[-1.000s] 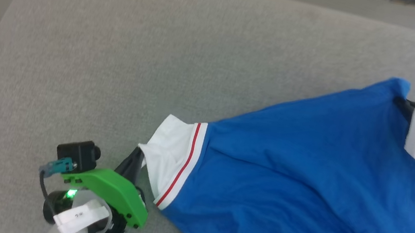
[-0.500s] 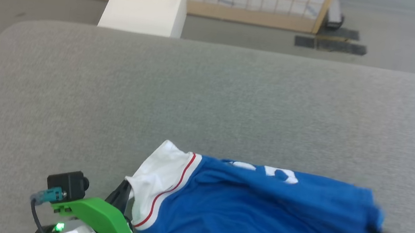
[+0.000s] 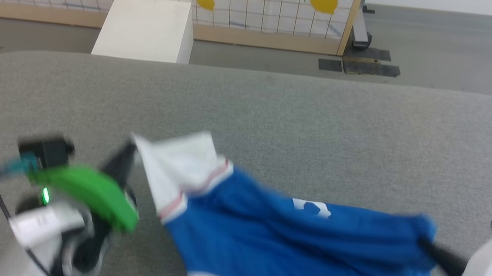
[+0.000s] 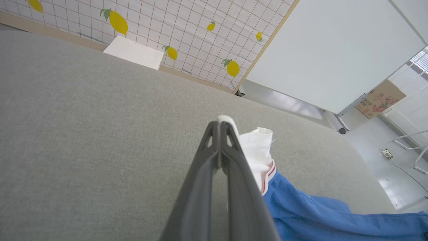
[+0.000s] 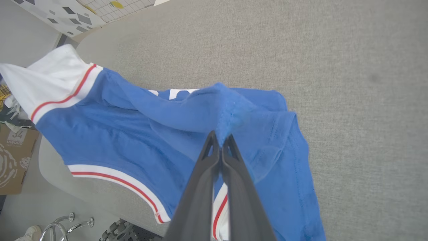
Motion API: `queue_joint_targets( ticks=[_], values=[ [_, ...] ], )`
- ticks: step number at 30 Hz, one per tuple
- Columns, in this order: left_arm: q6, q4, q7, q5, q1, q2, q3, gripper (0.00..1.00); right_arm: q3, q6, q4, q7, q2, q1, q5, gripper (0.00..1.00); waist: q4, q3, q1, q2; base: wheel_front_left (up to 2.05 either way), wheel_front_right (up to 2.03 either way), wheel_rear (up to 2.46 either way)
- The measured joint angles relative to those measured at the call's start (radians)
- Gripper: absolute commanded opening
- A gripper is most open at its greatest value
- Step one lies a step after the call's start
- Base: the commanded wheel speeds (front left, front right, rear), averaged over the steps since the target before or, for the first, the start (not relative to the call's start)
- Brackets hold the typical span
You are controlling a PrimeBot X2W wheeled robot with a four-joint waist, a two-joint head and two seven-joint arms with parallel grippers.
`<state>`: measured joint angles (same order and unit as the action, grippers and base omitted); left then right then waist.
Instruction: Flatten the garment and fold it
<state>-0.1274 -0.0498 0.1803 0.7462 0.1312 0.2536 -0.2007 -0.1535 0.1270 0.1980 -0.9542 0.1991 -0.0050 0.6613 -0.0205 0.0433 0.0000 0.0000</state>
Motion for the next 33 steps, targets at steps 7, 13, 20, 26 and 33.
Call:
queue_joint_targets(
  ticks=[7,13,20,26,33],
  values=[
    [0.04,0.071,0.071,-0.021,0.354,0.043,0.002,0.0,-0.006,0.0,-0.028,-0.109,0.126,-0.298,-0.002,0.0,0.011,0.025,0.0,0.0001,0.0,0.0,0.0],
    [0.065,0.183,0.106,-0.05,0.624,0.067,-0.009,0.0,-0.009,0.0,-0.088,-0.186,0.165,-0.531,-0.005,0.0,0.012,0.046,0.0,0.0,0.0,0.0,0.0],
    [0.054,0.357,0.158,-0.135,0.934,0.097,-0.036,0.0,0.02,0.0,-0.203,-0.193,0.165,-0.812,-0.089,0.0,0.003,0.112,0.0,0.0,0.0,0.0,0.0],
    [0.021,0.465,0.176,-0.219,1.222,0.12,-0.051,0.0,0.025,0.0,-0.327,-0.089,0.114,-1.086,-0.204,0.0,-0.012,0.211,0.0,0.0,0.0,0.0,0.0],
    [0.0,0.56,0.041,-0.297,1.477,0.123,-0.057,0.0,-0.006,0.0,-0.482,0.089,0.045,-1.363,-0.332,0.0,-0.033,0.338,0.0002,0.0,0.0,0.0,0.0]
  ],
)
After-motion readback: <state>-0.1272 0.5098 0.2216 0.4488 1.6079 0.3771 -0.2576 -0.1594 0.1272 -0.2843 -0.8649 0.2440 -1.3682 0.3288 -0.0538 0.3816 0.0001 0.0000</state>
